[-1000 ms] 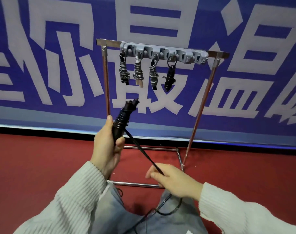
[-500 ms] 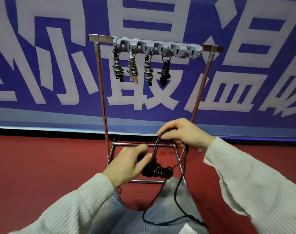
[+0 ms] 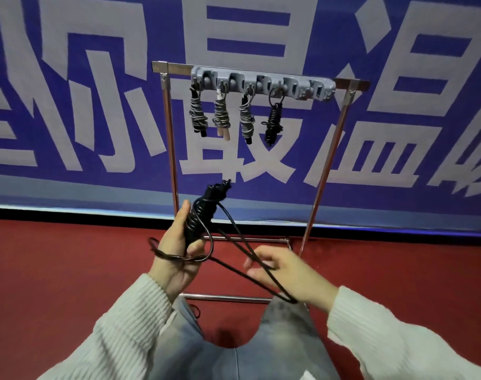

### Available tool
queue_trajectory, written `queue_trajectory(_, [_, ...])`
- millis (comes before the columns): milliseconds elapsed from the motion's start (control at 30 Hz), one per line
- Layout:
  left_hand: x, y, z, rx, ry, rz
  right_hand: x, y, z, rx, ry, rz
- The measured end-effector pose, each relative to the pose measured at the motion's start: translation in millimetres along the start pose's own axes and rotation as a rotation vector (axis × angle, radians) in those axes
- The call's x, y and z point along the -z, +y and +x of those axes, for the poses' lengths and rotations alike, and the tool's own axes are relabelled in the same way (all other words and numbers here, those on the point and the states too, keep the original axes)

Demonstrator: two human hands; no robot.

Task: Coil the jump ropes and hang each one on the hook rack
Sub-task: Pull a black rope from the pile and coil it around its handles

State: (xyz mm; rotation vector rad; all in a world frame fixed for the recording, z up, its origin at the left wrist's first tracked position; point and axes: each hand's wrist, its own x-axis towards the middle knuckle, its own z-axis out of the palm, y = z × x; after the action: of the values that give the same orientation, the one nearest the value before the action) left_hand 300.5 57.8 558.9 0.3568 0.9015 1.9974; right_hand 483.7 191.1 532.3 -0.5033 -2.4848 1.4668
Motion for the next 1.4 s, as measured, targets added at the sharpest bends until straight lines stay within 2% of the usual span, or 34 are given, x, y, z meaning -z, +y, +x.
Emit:
queue_trajectory(67, [5, 1, -4, 0.043, -0.025, 0.052, 28, 9, 7, 0.083, 0.155, -0.419])
queue_trajectory(100, [6, 2, -8, 0.052, -0.050, 0.153, 42, 16, 10, 0.111, 0.251, -0.607])
queue_trajectory(167, [3, 1, -16, 0.013, -0.115, 0.377, 66, 25, 19, 0.079, 0.405, -0.760])
queue_trajectory(233, [0, -2, -21, -0.014, -0.172, 0.476, 81, 28, 35, -0.077, 0.448, -0.549])
queue_trajectory(367, [-10, -5, -22, 0.019, -0.221, 0.428, 79, 20, 67, -0.509, 0.381, 0.493])
queue_trajectory(433, [-13, -2, -21, 0.003, -0.224, 0.402, 72, 21, 76, -0.505, 0.435, 0.640])
queue_trajectory(500, [-13, 4, -17, 0.001, -0.218, 0.333, 64, 21, 75, -0.354, 0.536, 0.474])
queue_trajectory(533, [-12, 8, -16, 0.011, -0.207, 0.307, 64, 21, 71, -0.257, 0.594, 0.226])
queue_trajectory(567, [-10, 13, -14, 0.015, -0.184, 0.319, 68, 24, 66, -0.162, 0.656, -0.124])
queue_trajectory(600, [-7, 18, -12, -0.008, -0.150, 0.392, 75, 27, 62, -0.093, 0.691, -0.461])
queue_trajectory(633, [-3, 20, -9, -0.076, -0.099, 0.552, 82, 31, 61, -0.070, 0.743, -0.615])
queue_trajectory(667, [1, 20, -7, -0.183, -0.044, 0.808, 88, 29, 61, -0.097, 0.786, -0.613])
queue_trajectory(700, [7, 18, -4, -0.319, -0.002, 1.124, 93, 23, 66, -0.171, 0.837, -0.340])
queue_trajectory(733, [13, 13, 0, -0.423, -0.001, 1.394, 96, 21, 72, -0.260, 0.861, 0.084])
queue_trajectory(767, [17, 8, 2, -0.471, -0.005, 1.536, 94, 18, 76, -0.370, 0.757, 0.518])
queue_trajectory(800, [18, 4, 4, -0.463, -0.017, 1.564, 90, 11, 78, -0.438, 0.646, 0.815])
queue_trajectory(833, [20, 2, 6, -0.414, -0.039, 1.527, 88, 10, 79, -0.474, 0.565, 0.903])
queue_trajectory(900, [21, 5, 5, -0.250, -0.162, 1.388, 91, 17, 77, -0.410, 0.547, 0.742])
queue_trajectory(933, [23, 7, 1, -0.133, -0.253, 1.276, 94, 23, 74, -0.339, 0.587, 0.545])
queue_trajectory(1000, [22, 9, -13, 0.036, -0.400, 1.020, 99, 33, 67, -0.188, 0.637, -0.102])
queue_trajectory(1033, [20, 12, -19, 0.050, -0.417, 0.876, 98, 39, 62, -0.118, 0.602, -0.464])
queue_trajectory(1067, [17, 15, -20, 0.038, -0.367, 0.728, 93, 44, 57, -0.030, 0.539, -0.755])
queue_trajectory(1100, [12, 20, -18, 0.030, -0.266, 0.578, 85, 49, 50, 0.088, 0.478, -0.937])
queue_trajectory(1133, [9, 25, -14, 0.023, -0.153, 0.449, 76, 55, 42, 0.191, 0.423, -0.999])
queue_trajectory(1200, [6, 33, -2, 0.017, 0.006, 0.270, 59, 61, 29, 0.276, 0.387, -0.938])
queue_trajectory(1267, [10, 36, 13, 0.038, 0.092, 0.128, 46, 58, 22, 0.282, 0.393, -0.810])
queue_trajectory(1400, [21, 22, 33, 0.020, 0.222, -0.078, 29, 48, 19, 0.222, 0.268, -0.566])
